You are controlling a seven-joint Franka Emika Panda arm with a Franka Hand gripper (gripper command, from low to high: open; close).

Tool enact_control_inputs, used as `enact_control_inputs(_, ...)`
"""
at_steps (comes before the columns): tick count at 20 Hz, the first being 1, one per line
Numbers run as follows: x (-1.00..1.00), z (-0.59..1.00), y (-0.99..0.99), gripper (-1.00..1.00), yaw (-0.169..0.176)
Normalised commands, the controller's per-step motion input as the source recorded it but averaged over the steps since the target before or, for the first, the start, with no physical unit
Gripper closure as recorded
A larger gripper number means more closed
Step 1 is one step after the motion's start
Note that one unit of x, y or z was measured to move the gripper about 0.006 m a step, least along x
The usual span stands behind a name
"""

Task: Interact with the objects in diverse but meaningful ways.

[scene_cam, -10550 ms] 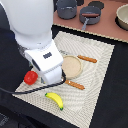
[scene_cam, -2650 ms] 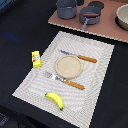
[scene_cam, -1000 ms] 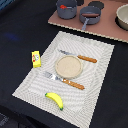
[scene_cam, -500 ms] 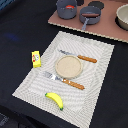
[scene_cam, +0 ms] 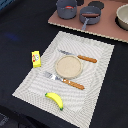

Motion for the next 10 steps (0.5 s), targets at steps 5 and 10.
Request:
enact_control_inputs(5, 0.46, 0.06, -0.51, -1.00, -0.159)
enact_control_inputs(10, 0.40, 0.00, -0.44, -1.00, -0.191)
